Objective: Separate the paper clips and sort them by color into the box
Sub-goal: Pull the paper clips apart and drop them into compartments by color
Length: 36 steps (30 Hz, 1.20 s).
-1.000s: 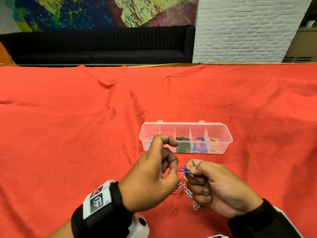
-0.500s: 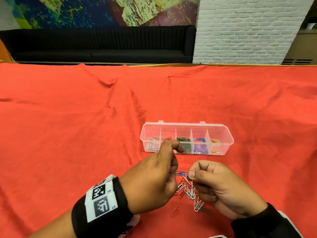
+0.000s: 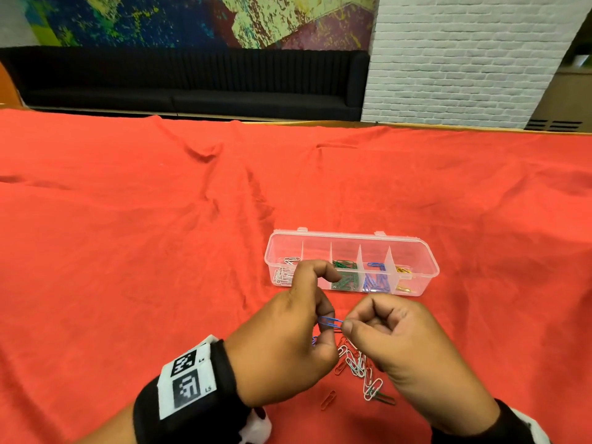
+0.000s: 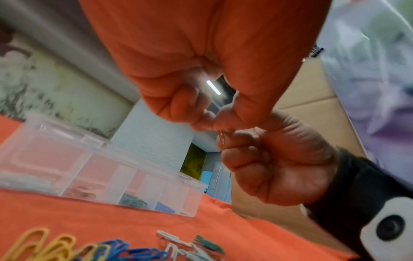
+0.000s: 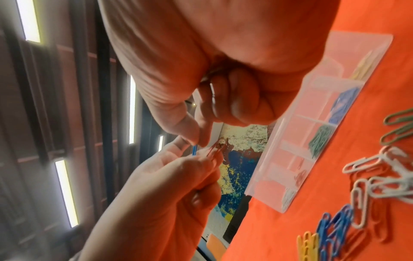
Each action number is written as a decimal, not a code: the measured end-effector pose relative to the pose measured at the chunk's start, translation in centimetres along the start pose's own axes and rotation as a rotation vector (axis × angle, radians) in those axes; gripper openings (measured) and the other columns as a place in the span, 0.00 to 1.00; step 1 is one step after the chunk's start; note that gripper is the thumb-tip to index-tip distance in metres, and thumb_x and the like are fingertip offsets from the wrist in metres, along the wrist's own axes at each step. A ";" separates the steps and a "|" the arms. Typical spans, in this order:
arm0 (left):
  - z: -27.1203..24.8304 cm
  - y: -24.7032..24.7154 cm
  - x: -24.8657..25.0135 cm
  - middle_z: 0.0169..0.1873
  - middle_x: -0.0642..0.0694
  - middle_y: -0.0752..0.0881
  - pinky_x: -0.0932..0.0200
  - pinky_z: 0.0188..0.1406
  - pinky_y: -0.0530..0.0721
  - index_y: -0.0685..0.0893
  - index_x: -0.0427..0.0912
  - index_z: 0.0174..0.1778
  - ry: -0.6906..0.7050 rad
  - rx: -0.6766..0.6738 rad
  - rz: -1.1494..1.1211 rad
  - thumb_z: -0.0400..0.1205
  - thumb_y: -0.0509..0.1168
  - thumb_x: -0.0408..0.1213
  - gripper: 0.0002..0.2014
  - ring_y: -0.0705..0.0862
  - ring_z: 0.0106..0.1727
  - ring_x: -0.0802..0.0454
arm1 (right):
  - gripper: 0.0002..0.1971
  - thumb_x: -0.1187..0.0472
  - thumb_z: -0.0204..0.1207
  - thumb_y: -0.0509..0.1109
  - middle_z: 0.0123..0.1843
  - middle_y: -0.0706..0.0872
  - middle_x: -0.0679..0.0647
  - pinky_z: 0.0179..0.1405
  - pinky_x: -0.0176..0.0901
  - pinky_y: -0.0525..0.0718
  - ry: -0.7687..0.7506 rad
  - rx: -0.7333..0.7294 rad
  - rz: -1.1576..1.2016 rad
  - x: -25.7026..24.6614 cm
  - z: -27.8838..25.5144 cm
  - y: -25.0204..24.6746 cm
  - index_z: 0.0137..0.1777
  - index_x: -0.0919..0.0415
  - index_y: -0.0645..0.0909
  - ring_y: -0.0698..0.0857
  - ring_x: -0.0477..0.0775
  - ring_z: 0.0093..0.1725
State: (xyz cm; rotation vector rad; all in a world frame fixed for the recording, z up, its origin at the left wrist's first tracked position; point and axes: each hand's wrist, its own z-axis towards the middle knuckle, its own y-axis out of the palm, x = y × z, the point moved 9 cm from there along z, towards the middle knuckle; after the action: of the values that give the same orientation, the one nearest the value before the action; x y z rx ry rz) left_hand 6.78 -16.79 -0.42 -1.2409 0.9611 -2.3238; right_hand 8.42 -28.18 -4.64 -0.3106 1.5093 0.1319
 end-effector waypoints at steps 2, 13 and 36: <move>0.0 -0.3 -0.2 0.34 0.55 0.80 0.75 0.32 0.67 0.64 0.49 0.67 -0.015 0.034 -0.043 0.73 0.65 0.27 0.28 0.76 0.28 0.61 | 0.05 0.61 0.66 0.75 0.22 0.66 0.51 0.20 0.35 0.61 0.008 0.011 0.064 -0.4 0.0 0.1 0.31 0.59 0.84 0.61 0.45 0.21; 0.7 -2.0 -8.4 0.34 0.50 0.90 0.61 0.27 0.67 0.91 0.41 0.40 -0.537 0.117 -0.616 0.74 0.68 0.33 0.06 0.72 0.33 0.53 | 0.08 0.68 0.78 0.70 0.16 0.66 0.43 0.16 0.33 0.57 0.119 0.326 -0.056 0.1 4.6 -10.1 0.36 0.64 0.82 0.59 0.43 0.16; 5.9 -1.9 -11.4 0.38 0.42 0.87 0.64 0.21 0.75 0.77 0.43 0.63 -0.702 0.211 -0.890 0.72 0.79 0.40 0.26 0.76 0.27 0.55 | 0.33 0.37 0.81 0.56 0.37 0.78 0.59 0.24 0.41 0.76 0.426 0.028 0.944 1.4 4.3 -4.4 0.57 0.72 0.80 0.75 0.51 0.31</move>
State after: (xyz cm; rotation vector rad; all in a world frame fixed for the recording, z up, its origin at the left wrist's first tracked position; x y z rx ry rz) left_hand 18.15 -11.33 -3.58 -2.4694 -0.1219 -2.0880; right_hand 13.84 -31.36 -5.40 0.4511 1.9759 0.8298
